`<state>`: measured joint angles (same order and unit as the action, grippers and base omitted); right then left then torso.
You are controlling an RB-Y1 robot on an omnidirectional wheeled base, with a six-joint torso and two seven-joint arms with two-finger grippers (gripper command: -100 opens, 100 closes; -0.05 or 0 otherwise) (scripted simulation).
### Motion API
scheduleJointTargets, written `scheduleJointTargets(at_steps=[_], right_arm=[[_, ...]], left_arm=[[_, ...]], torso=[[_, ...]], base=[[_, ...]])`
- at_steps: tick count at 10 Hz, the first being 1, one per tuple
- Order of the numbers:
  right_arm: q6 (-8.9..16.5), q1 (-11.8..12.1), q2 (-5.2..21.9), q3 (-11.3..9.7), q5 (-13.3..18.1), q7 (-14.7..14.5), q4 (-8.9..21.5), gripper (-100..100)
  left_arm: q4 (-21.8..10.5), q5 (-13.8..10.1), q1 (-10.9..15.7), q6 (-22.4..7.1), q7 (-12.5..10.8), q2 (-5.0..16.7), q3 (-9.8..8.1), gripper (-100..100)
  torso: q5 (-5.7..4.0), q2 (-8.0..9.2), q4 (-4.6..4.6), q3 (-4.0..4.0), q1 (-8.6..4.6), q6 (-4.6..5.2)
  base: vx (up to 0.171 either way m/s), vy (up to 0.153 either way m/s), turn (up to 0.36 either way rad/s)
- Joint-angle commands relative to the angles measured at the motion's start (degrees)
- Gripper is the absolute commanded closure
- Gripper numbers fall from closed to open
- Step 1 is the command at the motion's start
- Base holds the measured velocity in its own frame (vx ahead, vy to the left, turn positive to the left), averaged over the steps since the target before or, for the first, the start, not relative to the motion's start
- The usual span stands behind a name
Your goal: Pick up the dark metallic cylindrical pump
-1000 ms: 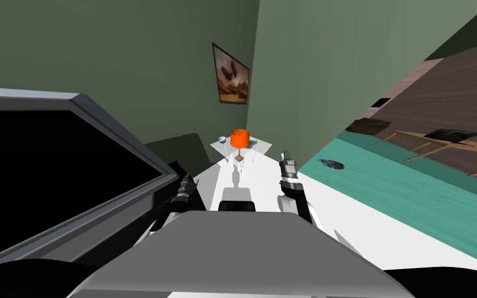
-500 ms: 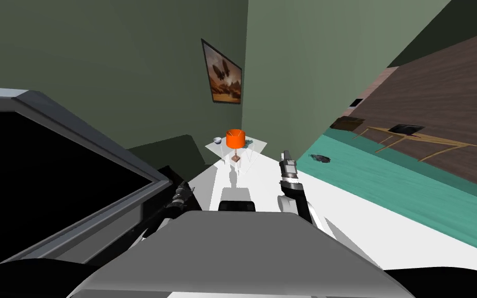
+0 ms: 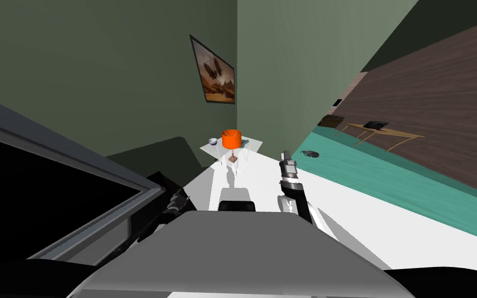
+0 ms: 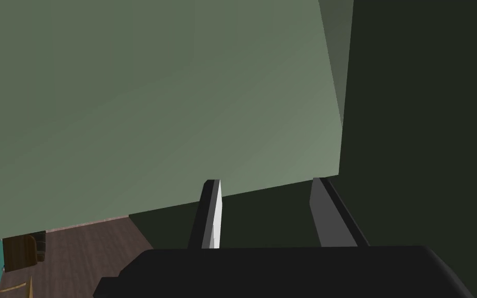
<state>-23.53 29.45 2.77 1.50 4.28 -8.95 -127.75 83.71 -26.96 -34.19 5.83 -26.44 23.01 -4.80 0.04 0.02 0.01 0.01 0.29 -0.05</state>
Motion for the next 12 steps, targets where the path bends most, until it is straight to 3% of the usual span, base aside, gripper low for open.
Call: scheduleJointTargets(at_steps=[1, 2, 3, 5, 8, 10, 12], right_arm=[[0.0, 0.0, 0.0, 0.0, 0.0, 0.0, 0.0, 0], [0.0, 0.0, 0.0, 0.0, 0.0, 0.0, 0.0, 0], [0.0, 0.0, 0.0, 0.0, 0.0, 0.0, 0.0, 0], [0.0, 0.0, 0.0, 0.0, 0.0, 0.0, 0.0, 0], [0.0, 0.0, 0.0, 0.0, 0.0, 0.0, 0.0, 0], [0.0, 0.0, 0.0, 0.0, 0.0, 0.0, 0.0, 0], [0.0, 0.0, 0.0, 0.0, 0.0, 0.0, 0.0, 0]], left_arm=[[0.6, -0.1, -1.2, -2.4, -0.2, -0.7, -0.97, -100], [-1.9, -0.8, -1.3, -4.0, -1.2, -0.1, -1.56, -100], [-1.9, -0.8, -1.3, -4.0, -1.2, -0.1, -1.56, -100], [-5.8, -1.9, -1.5, -7.2, -3.2, 1.2, -2.70, -100], [-8.7, -2.4, -1.5, -8.8, -4.1, 1.8, -3.24, -100], [-12.7, -3.2, -1.5, -11.9, -5.8, 2.9, -4.19, -100], [-14.7, -3.4, -1.4, -13.4, -6.5, 3.4, -4.60, -100]], torso=[[0.00, 0.00, 0.00, 0.00, 0.00, 0.00], [0.00, 0.02, 0.01, 0.01, -0.05, -0.03], [-0.01, 0.04, 0.01, 0.03, -0.07, -0.01], [-0.01, 0.05, 0.01, 0.03, -0.07, 0.00], [0.00, 0.00, 0.01, 0.01, 0.00, -0.01], [0.00, 0.07, 0.02, 0.04, -0.03, -0.02], [0.02, 0.06, 0.02, 0.04, 0.02, -0.04]], base=[[0.009, 0.054, -0.092], [0.004, 0.051, -0.154], [0.000, 0.043, -0.081], [0.007, 0.056, -0.172], [0.005, 0.061, -0.085], [-0.012, 0.070, -0.141], [-0.006, 0.067, -0.059]])
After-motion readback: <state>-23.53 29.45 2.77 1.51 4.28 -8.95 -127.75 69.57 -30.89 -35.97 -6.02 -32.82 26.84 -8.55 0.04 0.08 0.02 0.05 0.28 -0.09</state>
